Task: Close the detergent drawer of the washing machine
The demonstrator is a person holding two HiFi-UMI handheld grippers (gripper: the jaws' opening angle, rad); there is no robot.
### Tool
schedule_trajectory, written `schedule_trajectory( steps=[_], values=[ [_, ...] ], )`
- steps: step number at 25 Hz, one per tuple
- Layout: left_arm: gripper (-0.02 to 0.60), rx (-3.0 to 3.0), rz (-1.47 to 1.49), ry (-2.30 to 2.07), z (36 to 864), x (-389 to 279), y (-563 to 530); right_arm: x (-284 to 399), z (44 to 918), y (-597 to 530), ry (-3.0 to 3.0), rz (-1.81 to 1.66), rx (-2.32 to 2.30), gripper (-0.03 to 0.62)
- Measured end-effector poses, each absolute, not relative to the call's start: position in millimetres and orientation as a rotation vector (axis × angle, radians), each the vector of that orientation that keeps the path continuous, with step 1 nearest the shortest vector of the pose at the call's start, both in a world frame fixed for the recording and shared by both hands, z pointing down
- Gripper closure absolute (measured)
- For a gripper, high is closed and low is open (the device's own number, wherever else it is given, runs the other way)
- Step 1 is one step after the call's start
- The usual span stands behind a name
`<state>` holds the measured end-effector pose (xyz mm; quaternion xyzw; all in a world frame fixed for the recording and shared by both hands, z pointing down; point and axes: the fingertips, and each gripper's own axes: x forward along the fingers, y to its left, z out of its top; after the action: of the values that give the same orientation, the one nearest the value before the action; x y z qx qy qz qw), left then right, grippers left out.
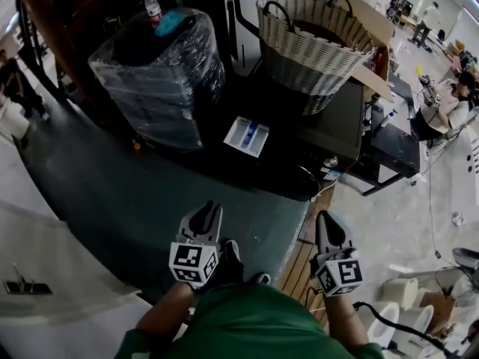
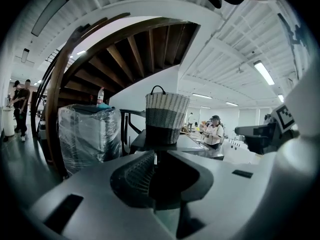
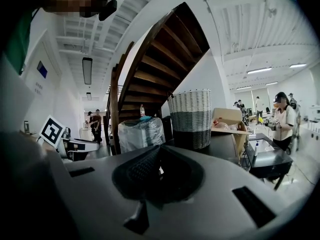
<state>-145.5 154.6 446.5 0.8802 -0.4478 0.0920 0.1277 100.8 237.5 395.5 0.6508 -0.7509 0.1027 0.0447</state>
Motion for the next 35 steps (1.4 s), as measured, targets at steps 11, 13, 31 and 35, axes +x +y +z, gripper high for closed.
schedule_trajectory(
  steps=[11,13,31,35],
  values=[
    [0.495,2.582,0.314,-1.181,488.1,-155.7,53.0,64.3,394.4,135.8,-2.219,0.306,1.995,0.571],
    [0.495,2.579,0.323,-1.158,495.2,-153.4,42.0,62.8,393.1,127.2,-2.201,0.304,2.002,0.571],
    [0.495,2.566,0.65,-1.164,589.2,-100.3,-38.2,105.2,436.5,17.2,-2.287,0.414,1.889,0.571],
    [0.495,2.506,0.808,-1.143,629.6,-82.9,-49.6,129.5,443.0,-22.0,-2.341,0.411,1.799,0.571]
  ],
)
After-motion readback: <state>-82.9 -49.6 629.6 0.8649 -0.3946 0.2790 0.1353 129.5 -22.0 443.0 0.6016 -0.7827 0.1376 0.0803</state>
